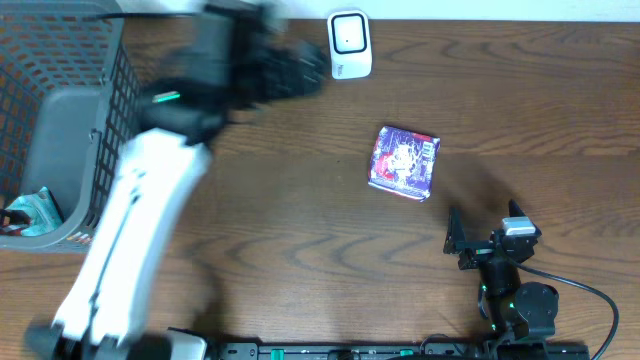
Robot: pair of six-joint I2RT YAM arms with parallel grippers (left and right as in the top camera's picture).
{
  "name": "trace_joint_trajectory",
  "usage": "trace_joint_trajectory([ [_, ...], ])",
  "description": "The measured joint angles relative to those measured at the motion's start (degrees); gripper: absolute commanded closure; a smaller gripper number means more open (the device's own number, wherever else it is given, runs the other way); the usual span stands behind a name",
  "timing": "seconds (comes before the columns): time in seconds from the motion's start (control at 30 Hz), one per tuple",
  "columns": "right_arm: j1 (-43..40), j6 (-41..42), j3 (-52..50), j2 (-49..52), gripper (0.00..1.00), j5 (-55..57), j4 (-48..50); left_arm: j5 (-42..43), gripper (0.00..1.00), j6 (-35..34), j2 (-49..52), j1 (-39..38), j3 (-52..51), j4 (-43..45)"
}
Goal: Scan the item barcode
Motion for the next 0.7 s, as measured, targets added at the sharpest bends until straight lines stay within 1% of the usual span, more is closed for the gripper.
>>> trace_joint_trajectory([
  [0.07, 0.0, 0.0, 0.0, 0.0, 0.01, 0.0, 0.0, 0.0, 0.02, 0.2, -4.5, 6.3, 0.4, 0.1],
  [0.1, 0.0, 0.0, 0.0, 0.0, 0.01, 0.0, 0.0, -0.4, 0.02, 0.3, -7.8, 12.0, 0.6, 0.1],
  [0.17, 0.0, 0.0, 0.0, 0.0, 0.01, 0.0, 0.0, -0.1, 0.02, 0.3, -10.5, 18.3, 0.8, -0.3],
  [0.23, 0.0, 0.0, 0.0, 0.0, 0.01, 0.0, 0.0, -0.7, 0.02, 0.5, -12.2, 25.2, 0.9, -1.9],
  [0.3, 0.0, 0.0, 0.0, 0.0, 0.01, 0.0, 0.0, -3.0, 0.02, 0.5, -12.9, 32.7, 0.9, -4.9],
  [0.37, 0.0, 0.0, 0.0, 0.0, 0.01, 0.0, 0.0, -6.2, 0.02, 0.4, -12.7, 38.2, 0.9, -9.0],
  [0.5, 0.0, 0.0, 0.0, 0.0, 0.01, 0.0, 0.0, -11.4, 0.02, -0.1, -10.8, 44.6, 0.3, -13.4],
  [0.7, 0.0, 0.0, 0.0, 0.0, 0.01, 0.0, 0.0, -15.1, 0.02, -0.2, -3.4, 48.2, -0.8, -15.9],
])
